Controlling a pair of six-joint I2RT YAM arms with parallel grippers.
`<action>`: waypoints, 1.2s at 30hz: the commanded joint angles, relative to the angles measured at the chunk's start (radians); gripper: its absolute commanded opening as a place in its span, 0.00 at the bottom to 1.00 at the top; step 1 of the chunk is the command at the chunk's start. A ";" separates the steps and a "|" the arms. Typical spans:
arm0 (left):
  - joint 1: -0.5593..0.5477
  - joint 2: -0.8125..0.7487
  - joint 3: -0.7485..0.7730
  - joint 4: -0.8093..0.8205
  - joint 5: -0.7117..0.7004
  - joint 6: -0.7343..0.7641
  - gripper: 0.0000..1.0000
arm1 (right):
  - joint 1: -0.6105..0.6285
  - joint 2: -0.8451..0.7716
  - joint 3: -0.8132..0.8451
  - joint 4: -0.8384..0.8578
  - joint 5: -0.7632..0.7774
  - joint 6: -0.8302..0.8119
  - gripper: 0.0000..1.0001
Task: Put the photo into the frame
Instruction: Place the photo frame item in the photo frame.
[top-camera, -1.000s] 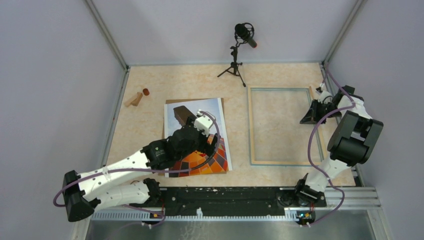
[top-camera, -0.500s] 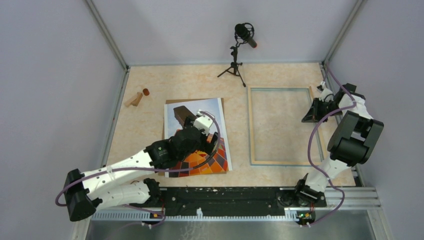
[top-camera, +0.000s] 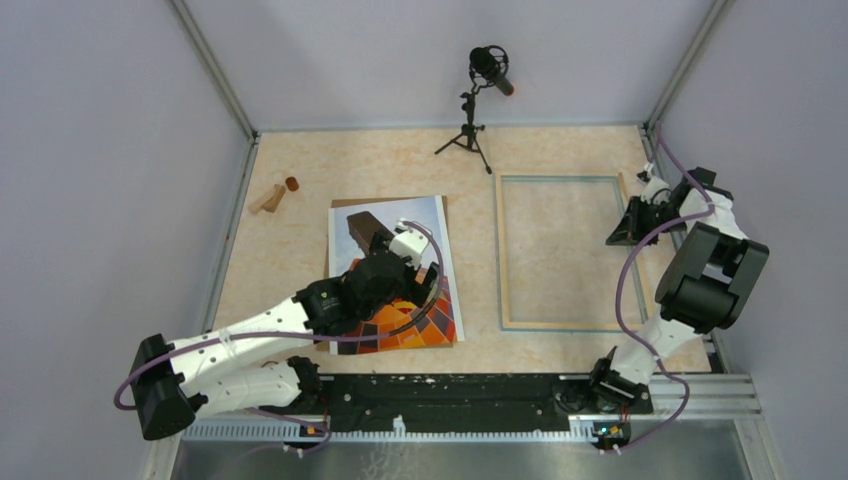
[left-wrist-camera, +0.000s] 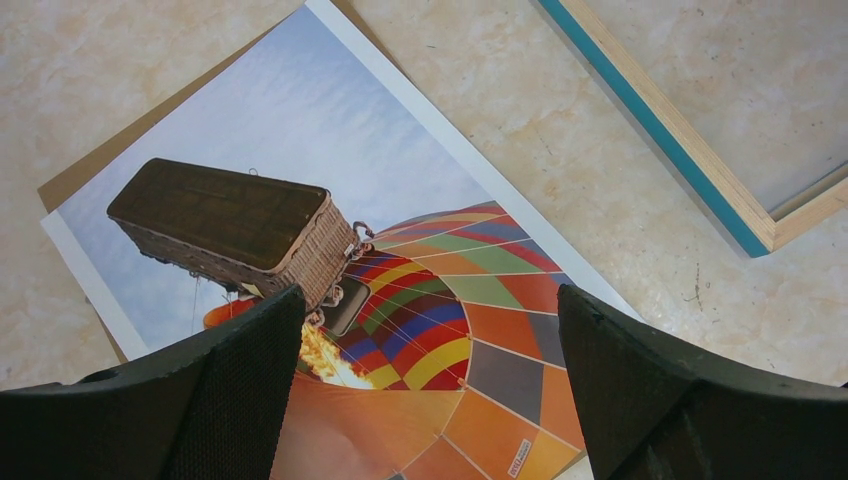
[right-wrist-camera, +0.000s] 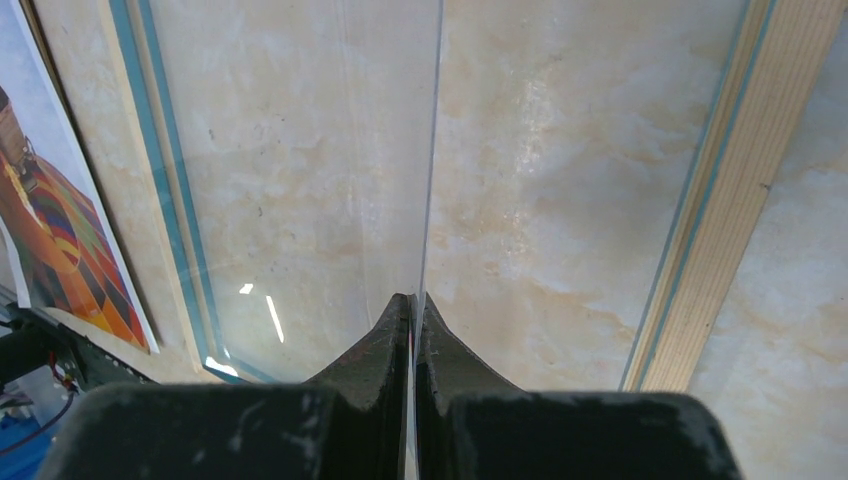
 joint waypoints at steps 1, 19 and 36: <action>0.004 -0.012 -0.005 0.050 -0.009 0.007 0.98 | -0.026 -0.057 -0.005 0.045 0.026 -0.014 0.00; 0.004 -0.016 -0.008 0.054 -0.007 0.007 0.98 | -0.033 -0.049 -0.024 0.058 -0.016 -0.021 0.00; 0.004 0.001 -0.005 0.060 0.003 0.002 0.98 | -0.029 -0.077 -0.036 0.147 -0.011 0.047 0.46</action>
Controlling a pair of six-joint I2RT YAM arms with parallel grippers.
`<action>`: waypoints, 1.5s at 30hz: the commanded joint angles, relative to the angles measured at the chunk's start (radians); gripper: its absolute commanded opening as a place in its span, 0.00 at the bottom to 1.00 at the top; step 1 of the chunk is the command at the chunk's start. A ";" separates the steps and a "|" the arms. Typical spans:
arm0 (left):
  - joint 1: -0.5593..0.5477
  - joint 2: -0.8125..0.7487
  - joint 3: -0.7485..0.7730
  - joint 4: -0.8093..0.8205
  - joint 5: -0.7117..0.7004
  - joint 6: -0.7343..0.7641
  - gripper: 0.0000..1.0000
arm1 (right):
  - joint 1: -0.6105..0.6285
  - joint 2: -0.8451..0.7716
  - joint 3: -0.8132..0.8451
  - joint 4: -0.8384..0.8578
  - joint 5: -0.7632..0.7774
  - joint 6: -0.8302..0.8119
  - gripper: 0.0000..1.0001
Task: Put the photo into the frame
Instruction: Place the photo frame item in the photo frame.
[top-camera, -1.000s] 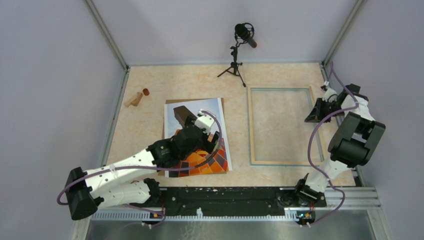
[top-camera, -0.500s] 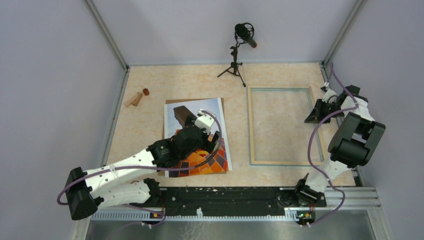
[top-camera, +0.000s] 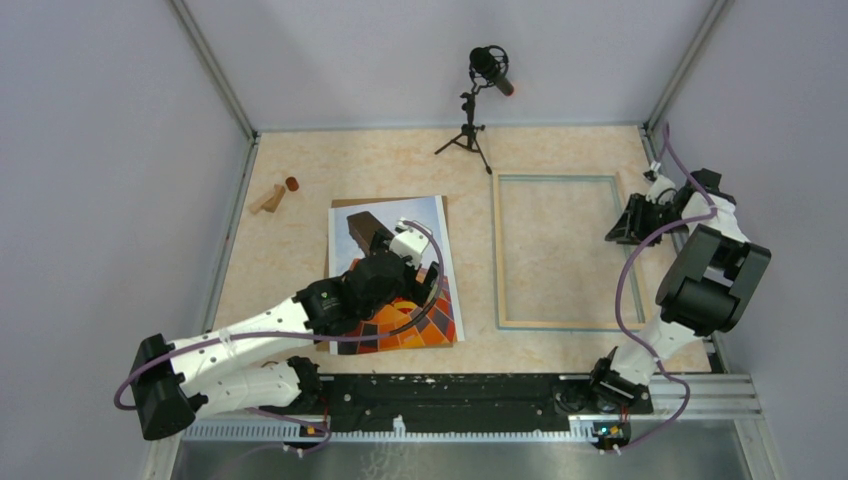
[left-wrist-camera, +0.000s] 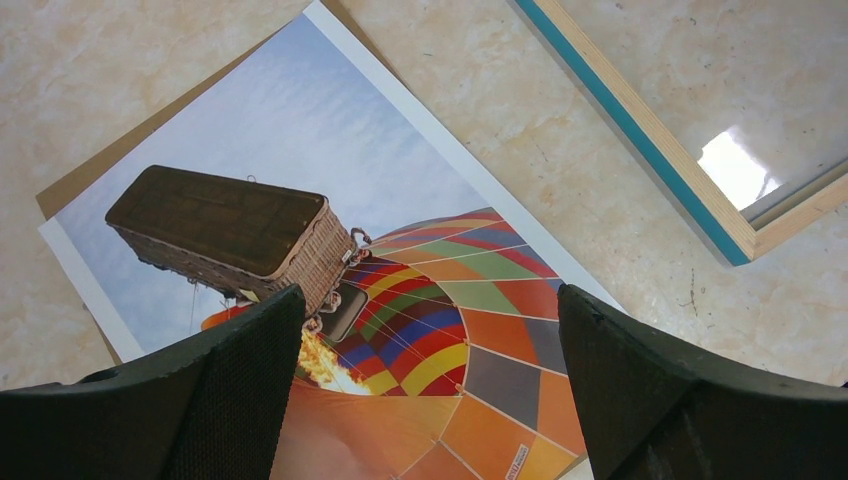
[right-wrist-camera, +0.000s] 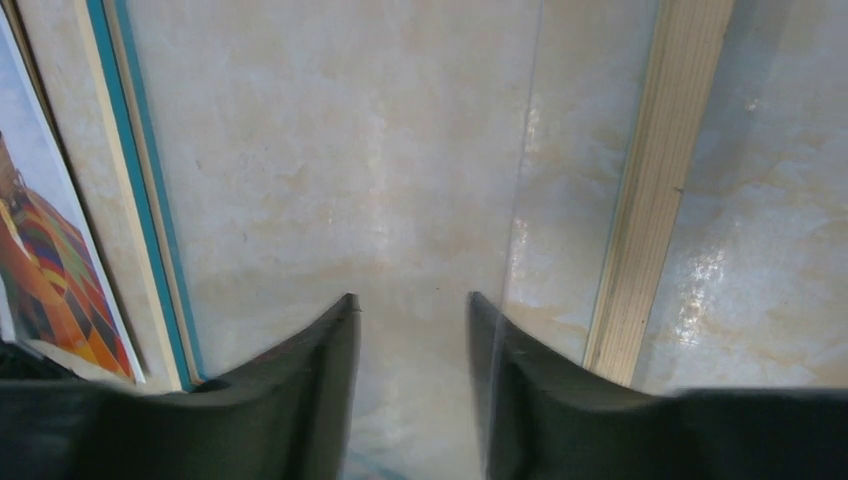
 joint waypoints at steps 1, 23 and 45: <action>0.004 0.000 -0.006 0.046 0.003 -0.003 0.98 | -0.003 -0.067 -0.010 0.085 -0.002 0.031 0.71; 0.014 -0.123 -0.010 0.058 -0.002 0.012 0.98 | 0.063 -0.278 -0.083 0.337 0.324 0.541 0.99; 0.101 -0.130 -0.022 0.061 -0.025 0.036 0.98 | 0.543 0.575 0.815 0.217 0.873 0.610 0.97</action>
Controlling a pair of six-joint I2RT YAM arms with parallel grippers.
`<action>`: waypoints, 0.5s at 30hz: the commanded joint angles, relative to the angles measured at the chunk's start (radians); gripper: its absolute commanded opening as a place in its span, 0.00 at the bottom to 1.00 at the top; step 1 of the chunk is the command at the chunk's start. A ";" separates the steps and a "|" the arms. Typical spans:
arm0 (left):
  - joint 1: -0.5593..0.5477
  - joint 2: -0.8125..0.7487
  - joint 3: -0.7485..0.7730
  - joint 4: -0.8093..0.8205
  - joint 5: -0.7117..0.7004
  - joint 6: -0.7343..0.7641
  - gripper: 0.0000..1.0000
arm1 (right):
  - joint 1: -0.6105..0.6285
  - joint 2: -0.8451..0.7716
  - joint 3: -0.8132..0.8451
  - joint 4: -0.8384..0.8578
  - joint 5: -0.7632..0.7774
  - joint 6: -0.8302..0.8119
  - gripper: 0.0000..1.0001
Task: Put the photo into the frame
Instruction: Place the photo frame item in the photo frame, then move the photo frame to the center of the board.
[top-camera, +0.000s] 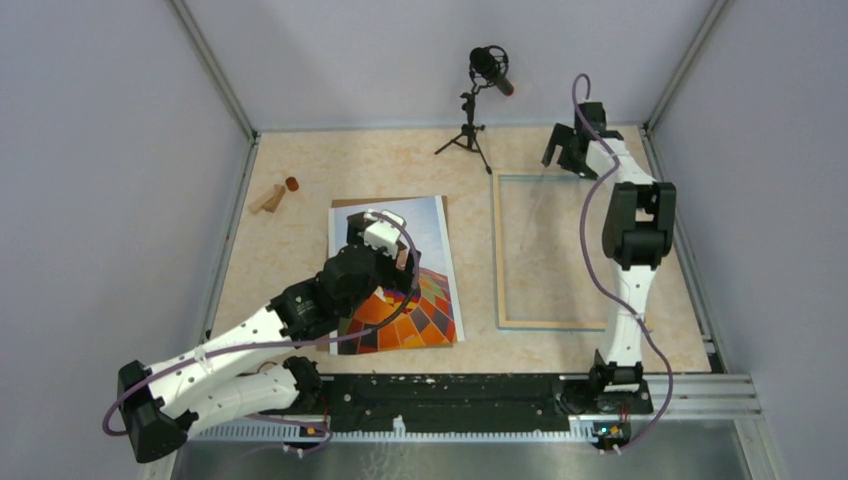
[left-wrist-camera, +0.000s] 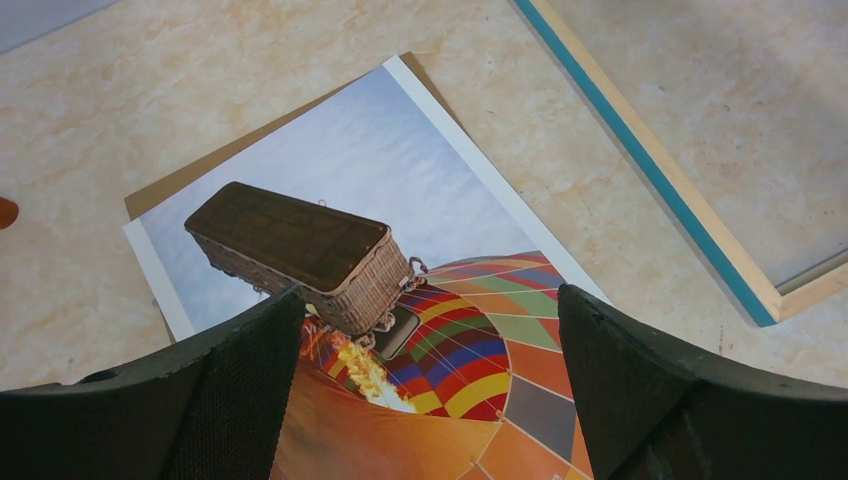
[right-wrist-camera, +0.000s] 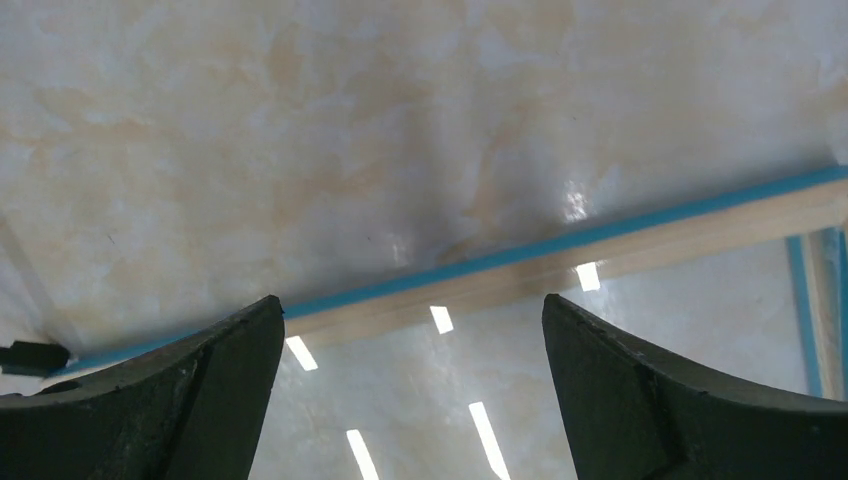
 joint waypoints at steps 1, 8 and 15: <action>0.014 0.011 -0.004 0.047 -0.011 0.009 0.98 | 0.044 0.077 0.175 -0.050 0.146 -0.026 0.96; 0.022 0.023 -0.004 0.048 -0.006 0.010 0.98 | 0.078 0.125 0.246 -0.110 0.203 -0.083 0.94; 0.027 0.020 -0.002 0.044 0.001 0.007 0.98 | 0.101 0.105 0.236 -0.171 0.213 -0.135 0.92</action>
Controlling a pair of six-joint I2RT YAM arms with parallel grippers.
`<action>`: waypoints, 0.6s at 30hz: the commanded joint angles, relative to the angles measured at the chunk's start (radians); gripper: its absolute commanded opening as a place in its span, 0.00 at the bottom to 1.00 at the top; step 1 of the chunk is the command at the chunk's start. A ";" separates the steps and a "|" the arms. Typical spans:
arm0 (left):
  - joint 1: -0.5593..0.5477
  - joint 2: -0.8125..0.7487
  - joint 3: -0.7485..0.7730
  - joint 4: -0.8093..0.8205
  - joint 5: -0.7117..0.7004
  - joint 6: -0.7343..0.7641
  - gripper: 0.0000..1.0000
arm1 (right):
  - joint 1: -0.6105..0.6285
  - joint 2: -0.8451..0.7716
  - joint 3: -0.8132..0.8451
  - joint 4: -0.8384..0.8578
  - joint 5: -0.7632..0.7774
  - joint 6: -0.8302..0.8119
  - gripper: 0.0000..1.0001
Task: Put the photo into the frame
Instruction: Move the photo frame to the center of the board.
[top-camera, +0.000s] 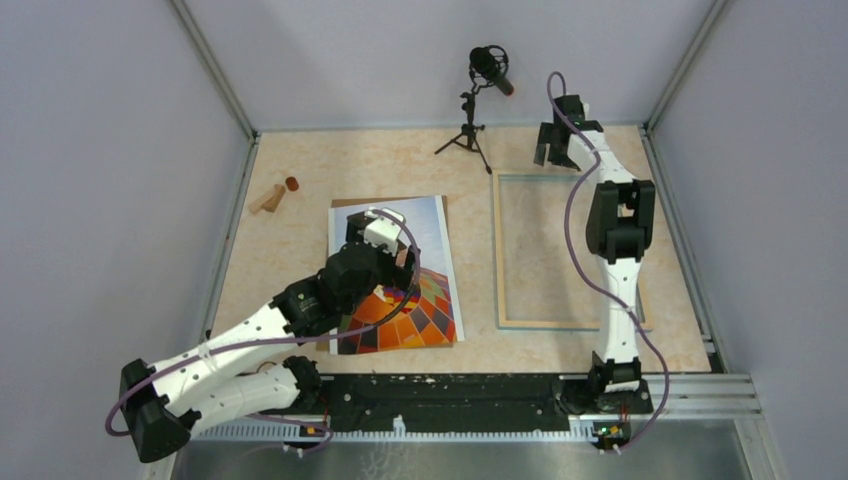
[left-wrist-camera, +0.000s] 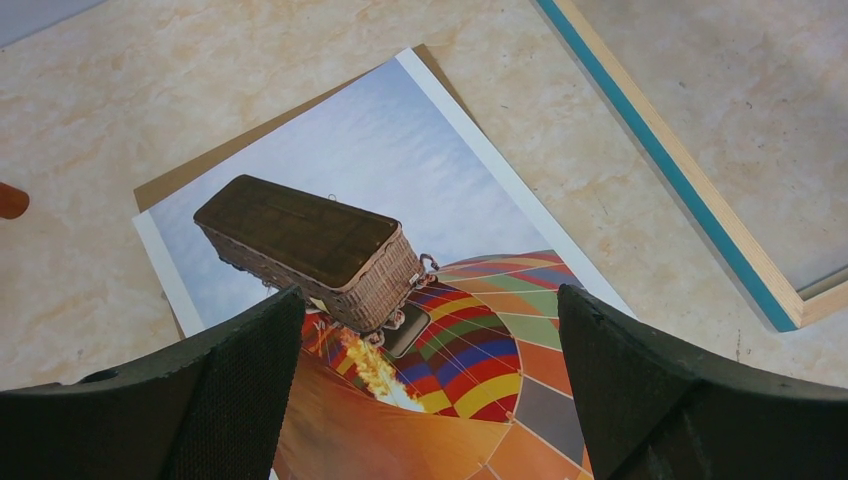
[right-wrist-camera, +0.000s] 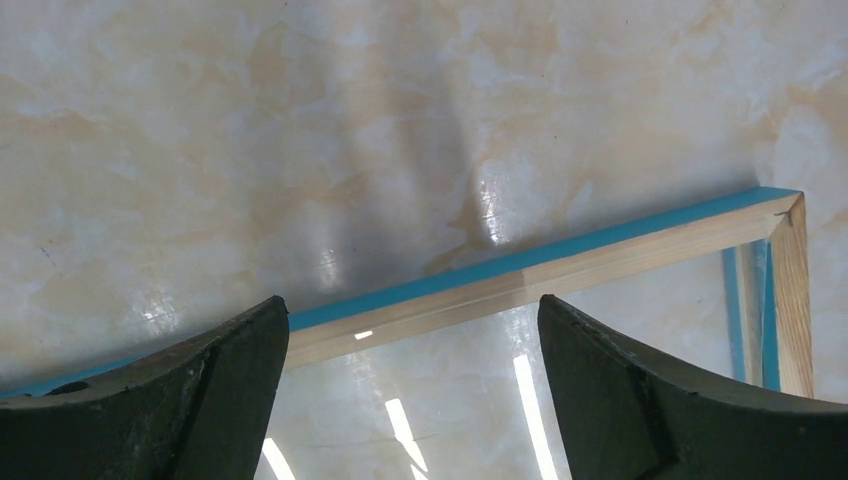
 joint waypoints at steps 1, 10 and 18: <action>0.006 -0.003 0.000 0.045 0.006 0.003 0.98 | 0.024 -0.031 -0.002 -0.029 0.018 -0.053 0.91; 0.008 -0.012 -0.001 0.043 0.014 0.001 0.98 | 0.024 -0.064 -0.061 -0.054 -0.040 -0.075 0.90; 0.008 -0.018 -0.001 0.043 0.018 -0.001 0.98 | 0.024 -0.156 -0.171 -0.033 -0.048 -0.079 0.90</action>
